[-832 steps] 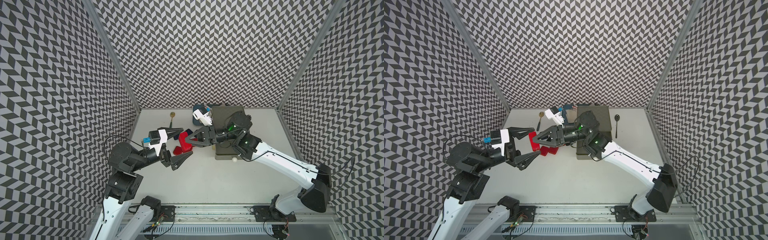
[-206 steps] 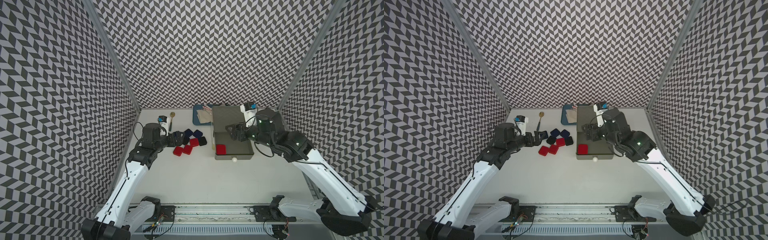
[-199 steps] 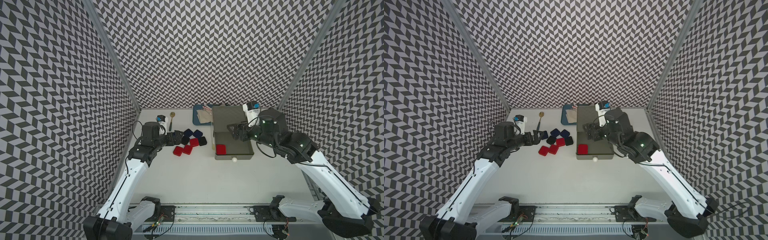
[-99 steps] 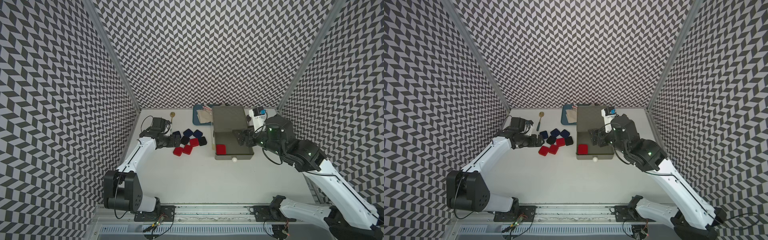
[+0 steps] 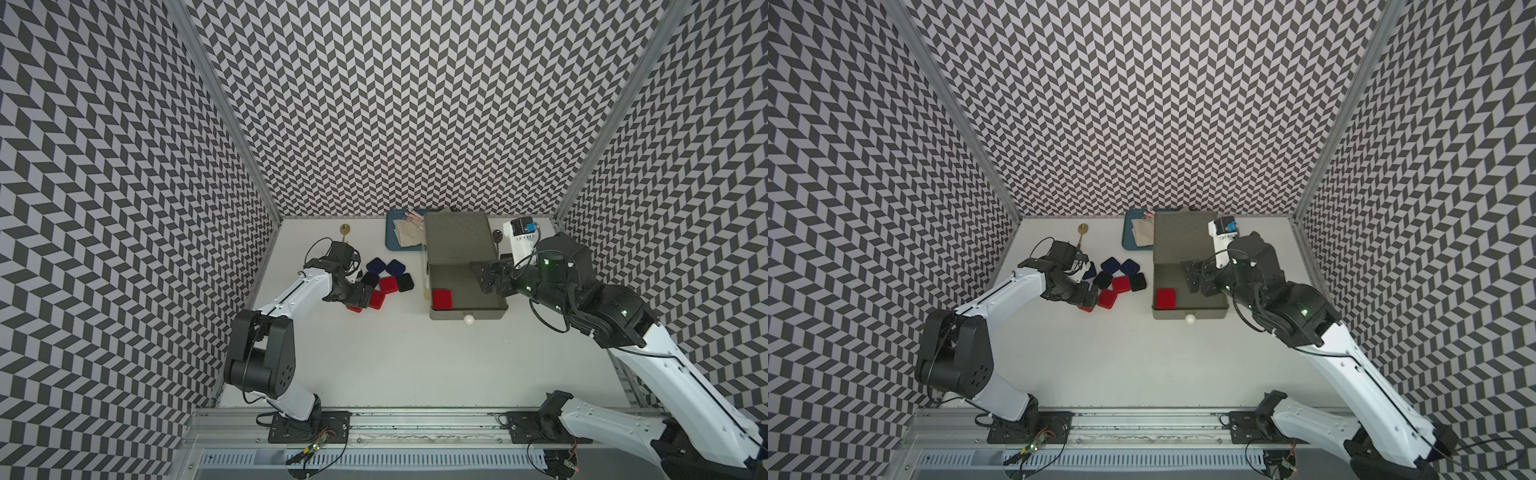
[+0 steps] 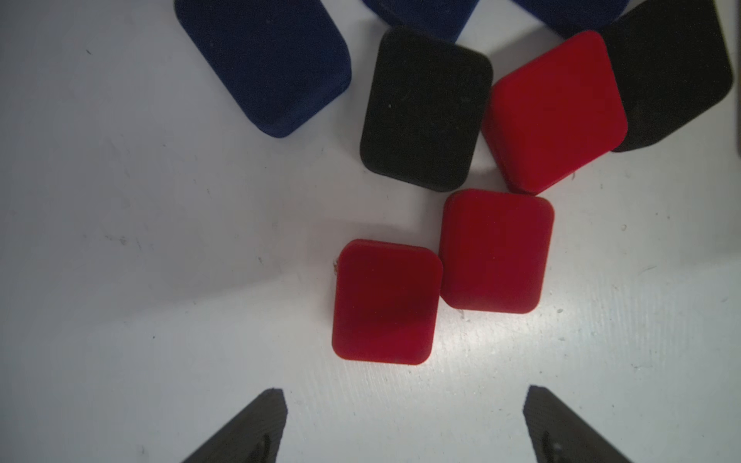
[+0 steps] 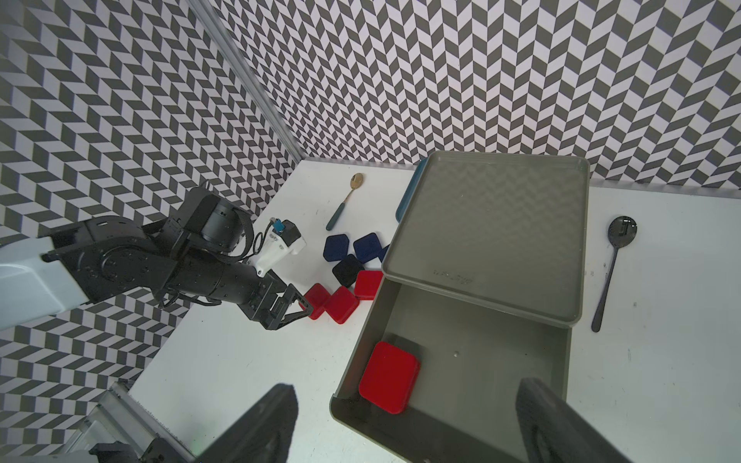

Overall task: Place the brooch boxes into the drawer by color
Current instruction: Pick up the brooch box from the center of the board.

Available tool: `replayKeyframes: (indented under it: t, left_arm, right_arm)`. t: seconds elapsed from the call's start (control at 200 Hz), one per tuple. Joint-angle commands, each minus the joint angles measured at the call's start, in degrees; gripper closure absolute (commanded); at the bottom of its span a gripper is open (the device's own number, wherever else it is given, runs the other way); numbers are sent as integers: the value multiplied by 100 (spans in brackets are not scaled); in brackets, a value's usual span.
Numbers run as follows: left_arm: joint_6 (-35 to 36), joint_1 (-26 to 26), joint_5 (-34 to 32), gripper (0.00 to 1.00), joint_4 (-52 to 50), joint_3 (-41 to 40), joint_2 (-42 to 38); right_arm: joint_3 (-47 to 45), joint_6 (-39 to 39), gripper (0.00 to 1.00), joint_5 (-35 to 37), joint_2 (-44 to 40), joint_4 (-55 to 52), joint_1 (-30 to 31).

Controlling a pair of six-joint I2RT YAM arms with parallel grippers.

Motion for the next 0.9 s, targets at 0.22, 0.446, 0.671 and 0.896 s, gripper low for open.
replayKeyframes:
  t: [0.22,0.446,0.671,0.896]
  left_arm:
    - [90,-24,-299,2,88,61,501]
    - [64,-32,-294,3,188,-33,655]
    - [-5,-24,-332,4,213,46,927]
    - [-53,20,-427,9,231,132,1106]
  right_arm:
    - [-171,-32,11,-84,-143,257,-66]
    - [-222,-44,11,-100,-172,257,-105]
    - [-257,-48,10,-109,-186,257,-136]
    - [-385,-38,10,-92,-255,314,-158]
